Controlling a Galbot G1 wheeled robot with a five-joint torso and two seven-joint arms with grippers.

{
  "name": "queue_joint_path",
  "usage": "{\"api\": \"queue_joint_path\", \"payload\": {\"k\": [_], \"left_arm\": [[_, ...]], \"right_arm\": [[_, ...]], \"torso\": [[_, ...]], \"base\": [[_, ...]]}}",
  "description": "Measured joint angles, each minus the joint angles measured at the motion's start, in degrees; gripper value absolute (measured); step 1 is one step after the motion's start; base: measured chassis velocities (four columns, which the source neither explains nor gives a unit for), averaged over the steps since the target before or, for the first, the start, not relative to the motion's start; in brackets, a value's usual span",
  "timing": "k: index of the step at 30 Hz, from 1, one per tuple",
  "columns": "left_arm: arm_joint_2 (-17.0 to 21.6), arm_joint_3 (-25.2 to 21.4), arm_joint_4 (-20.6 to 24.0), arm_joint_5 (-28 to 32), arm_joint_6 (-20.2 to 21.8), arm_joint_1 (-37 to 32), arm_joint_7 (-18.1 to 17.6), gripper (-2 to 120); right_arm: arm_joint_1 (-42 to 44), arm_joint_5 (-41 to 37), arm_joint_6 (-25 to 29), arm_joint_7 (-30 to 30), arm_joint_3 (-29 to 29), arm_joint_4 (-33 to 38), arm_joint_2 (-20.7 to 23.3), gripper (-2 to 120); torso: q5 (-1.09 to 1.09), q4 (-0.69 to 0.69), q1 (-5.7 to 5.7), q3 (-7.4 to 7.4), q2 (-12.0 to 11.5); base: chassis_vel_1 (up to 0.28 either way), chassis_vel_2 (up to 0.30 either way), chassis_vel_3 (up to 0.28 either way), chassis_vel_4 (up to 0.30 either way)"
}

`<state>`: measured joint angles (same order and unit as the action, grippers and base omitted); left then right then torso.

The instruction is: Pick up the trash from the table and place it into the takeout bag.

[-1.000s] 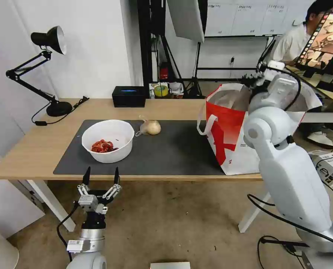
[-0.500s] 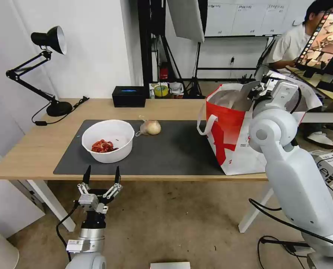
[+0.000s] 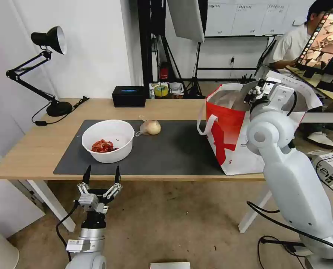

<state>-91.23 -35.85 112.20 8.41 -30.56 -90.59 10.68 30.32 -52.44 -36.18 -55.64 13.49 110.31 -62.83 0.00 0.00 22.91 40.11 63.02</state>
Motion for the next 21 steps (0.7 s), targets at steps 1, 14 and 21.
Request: {"api": "queue_joint_path", "payload": {"k": [1,14,21], "left_arm": [[0.0,0.0,0.0,0.0,0.0,0.0,0.0,100],[0.0,0.0,-0.1,-0.1,0.0,0.0,-0.2,100],[0.0,-0.1,0.0,-0.1,0.0,0.0,-0.2,100]], "right_arm": [[0.0,0.0,0.0,0.0,0.0,0.0,0.0,42],[-0.7,0.2,0.0,0.6,-0.1,-0.2,-0.2,90],[-0.6,2.1,1.4,3.7,-0.2,1.1,0.0,100]], "torso": [[0.0,0.0,0.0,0.0,0.0],[0.0,0.0,0.0,0.0,0.0],[0.0,0.0,0.0,0.0,0.0]], "base": [[0.0,0.0,0.0,0.0],[0.0,0.0,0.0,0.0],[0.0,0.0,0.0,0.0]]}}
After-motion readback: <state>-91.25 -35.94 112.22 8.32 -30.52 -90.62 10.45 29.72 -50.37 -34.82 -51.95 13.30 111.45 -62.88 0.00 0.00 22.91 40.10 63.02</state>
